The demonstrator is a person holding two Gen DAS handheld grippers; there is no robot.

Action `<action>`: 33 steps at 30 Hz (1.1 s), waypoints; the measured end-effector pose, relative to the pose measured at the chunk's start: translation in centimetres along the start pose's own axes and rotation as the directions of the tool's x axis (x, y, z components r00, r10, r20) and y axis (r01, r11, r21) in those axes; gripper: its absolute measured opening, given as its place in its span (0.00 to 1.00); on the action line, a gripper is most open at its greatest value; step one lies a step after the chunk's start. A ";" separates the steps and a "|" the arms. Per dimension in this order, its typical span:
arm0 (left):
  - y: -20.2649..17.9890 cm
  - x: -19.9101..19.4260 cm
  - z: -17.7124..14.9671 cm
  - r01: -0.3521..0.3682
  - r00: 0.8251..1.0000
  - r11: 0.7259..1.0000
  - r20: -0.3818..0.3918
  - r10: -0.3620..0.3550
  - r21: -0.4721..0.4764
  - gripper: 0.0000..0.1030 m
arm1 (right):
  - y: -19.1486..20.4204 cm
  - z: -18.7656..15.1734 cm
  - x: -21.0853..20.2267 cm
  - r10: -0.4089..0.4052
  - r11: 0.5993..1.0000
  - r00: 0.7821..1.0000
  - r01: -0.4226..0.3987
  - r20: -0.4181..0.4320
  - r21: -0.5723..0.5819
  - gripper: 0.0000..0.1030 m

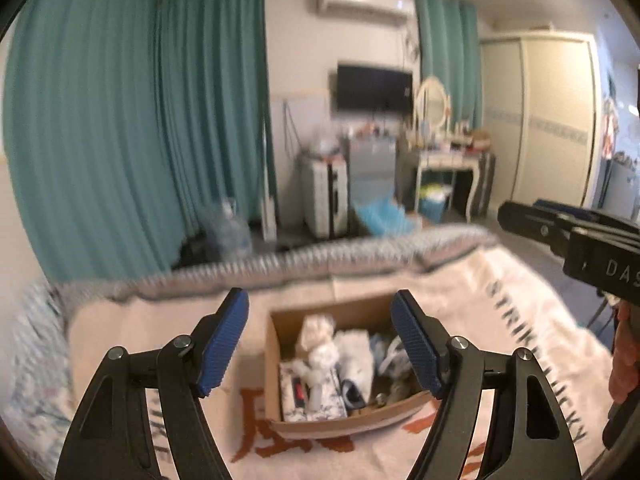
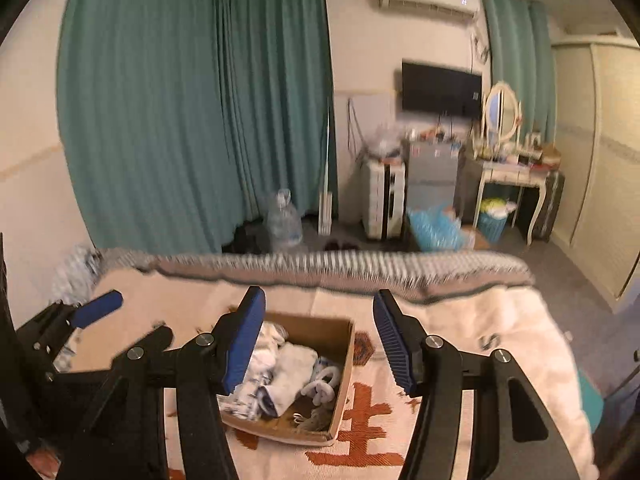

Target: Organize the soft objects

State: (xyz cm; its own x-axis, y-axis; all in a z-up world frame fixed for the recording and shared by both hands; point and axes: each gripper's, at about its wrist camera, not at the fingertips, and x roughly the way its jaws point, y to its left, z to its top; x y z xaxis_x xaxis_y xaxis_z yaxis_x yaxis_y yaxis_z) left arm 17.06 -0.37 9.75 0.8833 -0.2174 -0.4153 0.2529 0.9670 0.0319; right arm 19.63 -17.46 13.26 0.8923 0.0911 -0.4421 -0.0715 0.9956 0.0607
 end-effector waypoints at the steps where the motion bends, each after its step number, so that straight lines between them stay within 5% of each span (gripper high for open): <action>1: 0.0 -1.9 0.9 -0.007 0.999 1.000 0.035 0.006 0.011 0.78 | 0.2 0.7 -2.3 0.003 1.000 1.000 -0.003 0.026 -0.002 0.55; 9: 0.1 -15.9 3.7 -0.047 0.961 0.998 0.273 0.037 0.029 0.78 | 1.6 3.3 -16.7 0.036 0.998 0.978 -0.023 0.206 -0.062 0.63; 11: -0.1 -18.6 3.1 -0.064 0.941 0.998 0.334 0.052 0.023 0.79 | 2.0 2.8 -19.0 0.048 0.997 0.969 -0.030 0.241 -0.077 0.69; 13: -0.2 -20.4 2.2 -0.076 0.926 0.997 0.372 0.063 0.019 0.96 | 2.6 1.9 -20.8 0.051 0.995 0.959 -0.026 0.280 -0.093 0.84; 17: -0.1 -21.9 0.0 -0.090 0.900 0.996 0.428 0.080 0.005 0.96 | 3.3 -0.7 -22.1 0.081 0.994 0.943 -0.050 0.323 -0.102 0.99; 22: 0.6 -19.5 -2.5 -0.110 0.913 0.993 0.393 0.114 -0.033 0.96 | 3.5 -4.1 -19.7 0.096 0.993 0.946 -0.071 0.309 -0.090 1.00; 29: 2.8 -12.1 -6.2 -0.102 0.957 0.990 0.262 0.124 -0.095 0.96 | 2.0 -8.0 -11.7 0.095 0.995 0.962 -0.085 0.255 -0.052 1.00; 33: 3.4 -8.2 -8.4 -0.135 0.963 0.987 0.224 0.153 -0.090 0.96 | 1.2 -9.9 -7.3 0.107 0.994 0.969 -0.106 0.222 -0.017 1.00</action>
State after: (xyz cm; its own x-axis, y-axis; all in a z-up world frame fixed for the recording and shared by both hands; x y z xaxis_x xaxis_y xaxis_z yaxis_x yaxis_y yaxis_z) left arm 7.38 5.78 5.63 0.9773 -0.0914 -0.1913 0.0942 0.9955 0.0055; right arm 8.58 -16.75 7.72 0.9561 0.1895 -0.2234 -0.1730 0.9806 0.0917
